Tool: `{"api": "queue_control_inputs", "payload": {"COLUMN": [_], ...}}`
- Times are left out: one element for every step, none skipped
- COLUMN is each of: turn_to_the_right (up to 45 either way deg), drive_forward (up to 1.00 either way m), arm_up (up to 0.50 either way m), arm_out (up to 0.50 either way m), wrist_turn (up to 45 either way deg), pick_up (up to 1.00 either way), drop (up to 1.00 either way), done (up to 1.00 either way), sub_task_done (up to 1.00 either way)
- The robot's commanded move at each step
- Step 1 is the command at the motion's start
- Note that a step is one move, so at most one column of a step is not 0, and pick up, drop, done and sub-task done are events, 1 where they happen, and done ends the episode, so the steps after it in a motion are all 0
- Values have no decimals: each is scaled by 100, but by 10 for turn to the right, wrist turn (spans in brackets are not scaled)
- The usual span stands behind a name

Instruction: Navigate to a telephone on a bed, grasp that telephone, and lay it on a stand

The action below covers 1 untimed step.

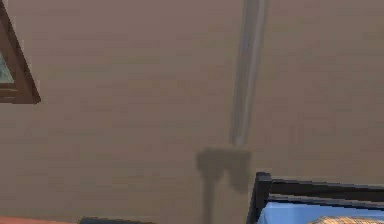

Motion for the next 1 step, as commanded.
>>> {"api": "queue_control_inputs", "payload": {"turn_to_the_right": [0], "drive_forward": [0], "arm_up": [10], "arm_out": [0], "wrist_turn": [0], "pick_up": [0], "drop": [0], "done": [0], "sub_task_done": [0]}}
